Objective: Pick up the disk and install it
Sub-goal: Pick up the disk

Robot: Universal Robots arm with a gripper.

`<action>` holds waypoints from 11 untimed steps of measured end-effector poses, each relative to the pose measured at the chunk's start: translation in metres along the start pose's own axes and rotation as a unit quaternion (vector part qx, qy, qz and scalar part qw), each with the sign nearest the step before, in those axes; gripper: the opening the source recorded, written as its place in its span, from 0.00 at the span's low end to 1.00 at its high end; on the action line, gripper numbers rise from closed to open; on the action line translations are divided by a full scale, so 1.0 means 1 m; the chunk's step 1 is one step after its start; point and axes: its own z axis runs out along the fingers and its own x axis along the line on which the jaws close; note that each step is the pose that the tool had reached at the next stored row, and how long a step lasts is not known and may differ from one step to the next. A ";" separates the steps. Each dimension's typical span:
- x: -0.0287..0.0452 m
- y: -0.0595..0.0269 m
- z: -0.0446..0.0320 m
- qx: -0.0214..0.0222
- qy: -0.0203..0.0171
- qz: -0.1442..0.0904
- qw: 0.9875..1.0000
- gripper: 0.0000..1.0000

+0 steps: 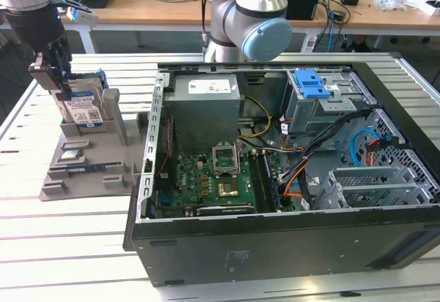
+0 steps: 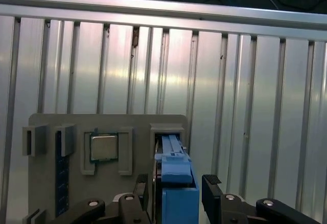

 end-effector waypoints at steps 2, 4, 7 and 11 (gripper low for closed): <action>0.0000 0.0000 0.0001 0.000 0.000 0.000 1.000 0.54; 0.0000 0.0000 0.0001 0.000 0.000 0.000 1.000 0.54; 0.0001 0.0000 0.0001 0.000 0.000 0.000 1.000 0.46; 0.0001 0.0000 0.0001 0.000 0.000 0.000 1.000 0.37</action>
